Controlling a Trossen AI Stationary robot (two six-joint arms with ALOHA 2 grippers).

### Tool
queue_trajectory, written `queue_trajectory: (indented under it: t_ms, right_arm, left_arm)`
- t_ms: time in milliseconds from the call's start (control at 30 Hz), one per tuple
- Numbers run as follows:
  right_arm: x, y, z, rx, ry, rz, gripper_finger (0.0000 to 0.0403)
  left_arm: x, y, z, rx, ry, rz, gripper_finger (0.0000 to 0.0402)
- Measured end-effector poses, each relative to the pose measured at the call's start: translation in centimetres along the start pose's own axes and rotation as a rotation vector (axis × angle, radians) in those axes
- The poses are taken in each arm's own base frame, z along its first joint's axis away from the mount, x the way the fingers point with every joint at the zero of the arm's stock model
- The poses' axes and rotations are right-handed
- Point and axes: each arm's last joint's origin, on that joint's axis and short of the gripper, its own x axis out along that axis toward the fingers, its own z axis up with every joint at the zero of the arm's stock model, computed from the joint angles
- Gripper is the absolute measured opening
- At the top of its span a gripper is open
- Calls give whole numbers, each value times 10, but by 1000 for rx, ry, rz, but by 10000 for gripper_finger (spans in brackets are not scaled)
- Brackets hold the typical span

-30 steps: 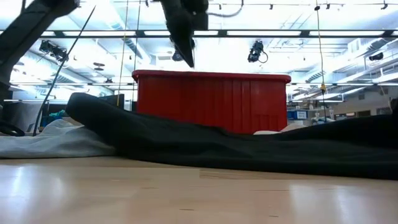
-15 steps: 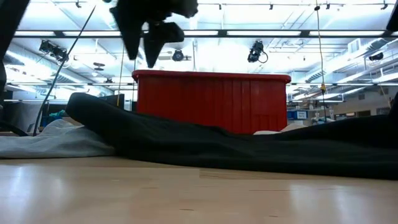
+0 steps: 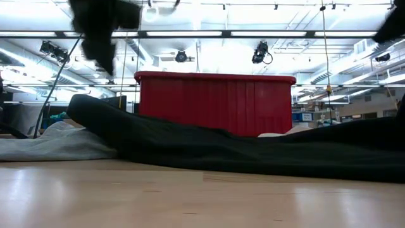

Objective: Fold Laundry from Bin
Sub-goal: Fold the black shirt

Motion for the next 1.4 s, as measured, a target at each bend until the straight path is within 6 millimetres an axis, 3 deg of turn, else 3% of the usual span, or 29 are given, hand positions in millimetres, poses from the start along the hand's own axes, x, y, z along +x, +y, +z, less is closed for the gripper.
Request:
queue_trajectory:
  t_ms: [167,333,467,733,1000,1100,1200,1400]
  right_arm:
    - [4,7,4,1,-86,49,155]
    - [3,11,7,-21,-132,64,147]
    - [4,11,8,-53,-135,65,139]
    - [6,11,10,-97,-138,58,134]
    - [5,11,10,-113,-139,59,134]
    - [6,11,10,-113,-140,58,134]
    - [6,11,10,-107,-146,60,134]
    - [15,11,4,-112,-187,92,134]
  left_arm:
    - [25,29,-24,-179,95,68,171]
    - [39,33,-29,-222,120,-26,172]
    - [49,36,-27,-250,96,-36,172]
    - [50,51,-13,-314,26,-57,171]
    - [50,49,-16,-309,79,-95,93]
    - [50,48,-15,-325,58,-89,84]
    - [54,43,-13,-319,51,-104,108]
    - [77,44,-13,-336,96,-10,205]
